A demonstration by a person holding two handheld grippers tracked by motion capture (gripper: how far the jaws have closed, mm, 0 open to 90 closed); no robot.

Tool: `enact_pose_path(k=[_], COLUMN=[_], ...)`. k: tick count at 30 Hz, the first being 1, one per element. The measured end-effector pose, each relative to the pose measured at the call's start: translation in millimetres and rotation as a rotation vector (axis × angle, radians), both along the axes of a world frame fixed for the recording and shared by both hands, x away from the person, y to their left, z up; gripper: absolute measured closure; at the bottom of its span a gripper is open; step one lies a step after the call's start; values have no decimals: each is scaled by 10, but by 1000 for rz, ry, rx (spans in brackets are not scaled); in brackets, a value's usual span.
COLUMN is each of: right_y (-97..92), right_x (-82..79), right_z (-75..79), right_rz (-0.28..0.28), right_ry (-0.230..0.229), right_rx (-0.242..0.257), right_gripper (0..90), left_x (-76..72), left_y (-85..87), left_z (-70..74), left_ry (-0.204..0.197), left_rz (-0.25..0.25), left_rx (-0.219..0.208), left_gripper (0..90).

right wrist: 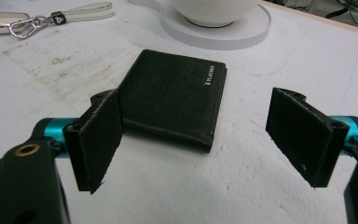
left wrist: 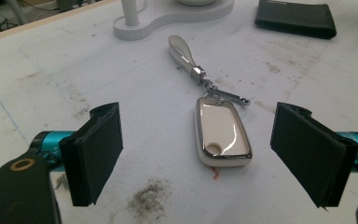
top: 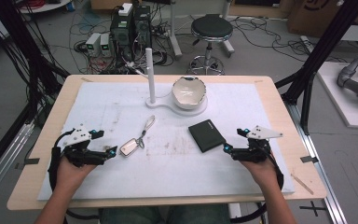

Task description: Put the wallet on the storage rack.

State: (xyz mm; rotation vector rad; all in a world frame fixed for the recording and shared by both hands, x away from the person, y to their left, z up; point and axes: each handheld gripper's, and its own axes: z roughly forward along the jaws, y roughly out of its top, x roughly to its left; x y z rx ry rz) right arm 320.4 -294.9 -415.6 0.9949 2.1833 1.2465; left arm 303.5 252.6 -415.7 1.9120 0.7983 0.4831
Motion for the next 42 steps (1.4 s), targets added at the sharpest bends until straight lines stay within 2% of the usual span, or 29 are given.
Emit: enact_pose_path(k=[18,33,34,38,42], right_y=[33,74,86,131,263], right_x=[2,61,71,95,126], right_z=[-18,-84,-92,-117,-139], right_rz=[17,17,17,27,73], right_ry=[0,27,28,30,28], right_rx=[-38,-86,-104,-125,-167], right_gripper=[194,194,194,194,194], left_x=[4,4,3,1,2], left_y=[16,17,16,14,13], left_z=[-11,-15,-15,-14,-15], left_ry=[7,7,8,8,9], left_rz=[5,9,9,9,10], left_rx=[-3,-1,-2,0,1], left_gripper=[169,169,169,169,169])
